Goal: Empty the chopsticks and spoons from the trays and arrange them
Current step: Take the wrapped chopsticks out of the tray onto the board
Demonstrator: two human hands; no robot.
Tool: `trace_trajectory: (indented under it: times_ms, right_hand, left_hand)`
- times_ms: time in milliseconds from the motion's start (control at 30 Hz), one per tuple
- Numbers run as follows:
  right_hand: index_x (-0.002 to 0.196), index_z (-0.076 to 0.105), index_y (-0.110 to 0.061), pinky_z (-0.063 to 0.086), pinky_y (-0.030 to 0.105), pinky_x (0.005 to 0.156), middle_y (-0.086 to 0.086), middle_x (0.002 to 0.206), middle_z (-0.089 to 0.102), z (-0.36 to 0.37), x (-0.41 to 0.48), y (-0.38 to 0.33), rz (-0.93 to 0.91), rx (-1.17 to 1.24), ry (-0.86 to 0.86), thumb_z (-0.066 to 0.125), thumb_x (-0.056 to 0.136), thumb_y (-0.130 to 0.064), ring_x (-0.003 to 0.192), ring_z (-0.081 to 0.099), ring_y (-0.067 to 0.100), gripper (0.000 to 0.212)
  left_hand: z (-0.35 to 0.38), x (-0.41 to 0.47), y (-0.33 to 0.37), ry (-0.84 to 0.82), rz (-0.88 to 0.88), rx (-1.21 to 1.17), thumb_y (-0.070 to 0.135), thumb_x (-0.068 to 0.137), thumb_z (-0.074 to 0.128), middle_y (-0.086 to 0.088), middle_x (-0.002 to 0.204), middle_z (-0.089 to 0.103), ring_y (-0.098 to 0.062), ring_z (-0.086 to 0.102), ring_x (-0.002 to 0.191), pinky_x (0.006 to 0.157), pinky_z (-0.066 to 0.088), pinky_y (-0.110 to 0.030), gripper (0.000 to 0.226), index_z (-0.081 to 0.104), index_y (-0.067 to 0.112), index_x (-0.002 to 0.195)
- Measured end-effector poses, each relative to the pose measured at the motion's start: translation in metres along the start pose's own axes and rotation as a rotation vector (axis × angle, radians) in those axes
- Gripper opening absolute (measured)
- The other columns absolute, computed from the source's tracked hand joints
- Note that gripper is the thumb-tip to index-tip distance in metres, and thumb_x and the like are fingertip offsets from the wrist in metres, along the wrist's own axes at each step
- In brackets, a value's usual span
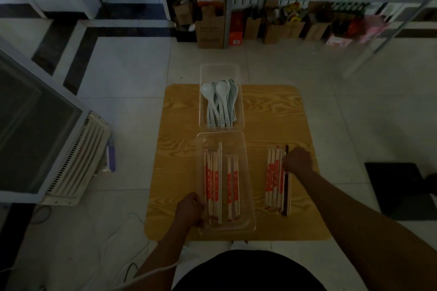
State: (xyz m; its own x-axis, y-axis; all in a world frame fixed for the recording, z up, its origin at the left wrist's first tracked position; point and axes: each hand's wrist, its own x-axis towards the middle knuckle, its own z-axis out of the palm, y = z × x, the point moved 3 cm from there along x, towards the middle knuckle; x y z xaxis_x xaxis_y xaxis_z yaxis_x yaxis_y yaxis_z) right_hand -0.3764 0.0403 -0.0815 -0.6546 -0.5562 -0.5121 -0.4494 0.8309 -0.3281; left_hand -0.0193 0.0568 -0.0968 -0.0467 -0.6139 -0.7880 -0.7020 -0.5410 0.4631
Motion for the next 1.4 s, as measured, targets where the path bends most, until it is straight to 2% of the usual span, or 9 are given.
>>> trace_trajectory:
  times_ms: [200,333,500,667,833,1067,1200,1267,1400]
  right_hand:
    - [0.064,0.073,-0.002,0.062,0.041,0.062,0.012,0.06,0.07,0.064,-0.055,-0.083,-0.216,0.093,-0.182,0.068,0.078,-0.013,0.057,0.071,0.024,0.018]
    - [0.079,0.075,-0.003,0.058,0.031,0.061,0.013,0.077,0.073,0.119,-0.082,-0.08,-0.219,-0.013,-0.232,0.063,0.084,-0.021,0.072,0.072,0.027,0.021]
    - [0.091,0.072,-0.004,0.039,0.021,0.049,0.012,0.089,0.072,0.144,-0.098,-0.076,-0.147,-0.044,-0.206,0.061,0.09,-0.025,0.075,0.07,0.025,0.024]
    - [0.097,0.069,-0.002,0.047,0.028,0.057,0.014,0.095,0.07,0.156,-0.101,-0.075,-0.096,-0.033,-0.233,0.06,0.09,-0.023,0.084,0.069,0.029,0.024]
    - [0.103,0.069,-0.005,0.054,0.031,0.063,0.013,0.098,0.071,0.17,-0.098,-0.07,-0.034,-0.006,-0.22,0.058,0.091,-0.032,0.085,0.069,0.028,0.032]
    - [0.101,0.066,0.001,0.06,0.045,0.076,0.016,0.098,0.069,0.157,-0.106,-0.083,-0.031,0.008,-0.294,0.055,0.094,-0.025,0.088,0.069,0.034,0.03]
    - [0.091,0.064,-0.002,0.056,0.032,0.056,0.012,0.085,0.067,0.134,-0.105,-0.09,-0.066,-0.034,-0.353,0.062,0.09,-0.015,0.074,0.07,0.027,0.013]
    - [0.083,0.064,-0.001,0.053,0.027,0.048,0.012,0.081,0.07,0.122,-0.1,-0.087,-0.066,-0.052,-0.381,0.065,0.084,-0.01,0.065,0.07,0.024,0.01]
    - [0.082,0.072,0.007,0.062,0.04,0.067,0.019,0.081,0.072,0.095,-0.088,-0.077,-0.111,0.001,-0.439,0.072,0.073,-0.009,0.07,0.072,0.026,0.018]
  left_hand:
    - [0.0,-0.002,-0.002,-0.003,-0.003,-0.044,0.009,0.093,0.055,-0.02,0.09,0.064,-0.034,0.068,0.071,0.05,0.057,-0.035,0.01,0.051,0.009,0.084]
    - [0.002,-0.004,-0.002,-0.016,0.002,-0.049,0.01,0.094,0.055,-0.02,0.094,0.063,-0.028,0.064,0.068,0.041,0.051,-0.027,0.003,0.054,0.008,0.096]
    - [0.004,-0.004,-0.006,-0.015,-0.016,-0.065,0.013,0.089,0.06,-0.018,0.1,0.064,-0.035,0.067,0.087,0.071,0.059,-0.042,0.015,0.054,0.007,0.101]
    - [0.006,-0.001,-0.009,-0.011,-0.032,-0.059,0.012,0.088,0.061,-0.017,0.104,0.065,-0.032,0.067,0.089,0.069,0.058,-0.038,0.022,0.054,0.005,0.108]
    - [0.005,-0.001,-0.008,0.018,-0.011,-0.061,0.012,0.089,0.059,-0.019,0.098,0.065,-0.035,0.068,0.086,0.07,0.059,-0.044,0.008,0.051,0.011,0.091]
    - [0.005,-0.001,-0.008,0.004,-0.021,-0.066,0.012,0.088,0.061,-0.017,0.099,0.065,-0.035,0.068,0.087,0.075,0.058,-0.048,0.01,0.051,0.013,0.092]
    - [0.003,0.0,-0.009,-0.017,-0.023,-0.023,0.014,0.088,0.063,-0.017,0.104,0.065,-0.034,0.068,0.089,0.078,0.058,-0.047,0.014,0.052,0.013,0.096]
    - [0.002,-0.001,-0.007,-0.048,-0.026,0.039,0.011,0.083,0.07,-0.016,0.11,0.063,-0.033,0.066,0.095,0.08,0.058,-0.044,0.03,0.052,0.009,0.108]
    - [0.001,-0.003,-0.002,-0.082,-0.053,0.084,0.011,0.081,0.074,-0.016,0.11,0.065,-0.031,0.067,0.095,0.077,0.058,-0.04,0.041,0.051,0.007,0.115]
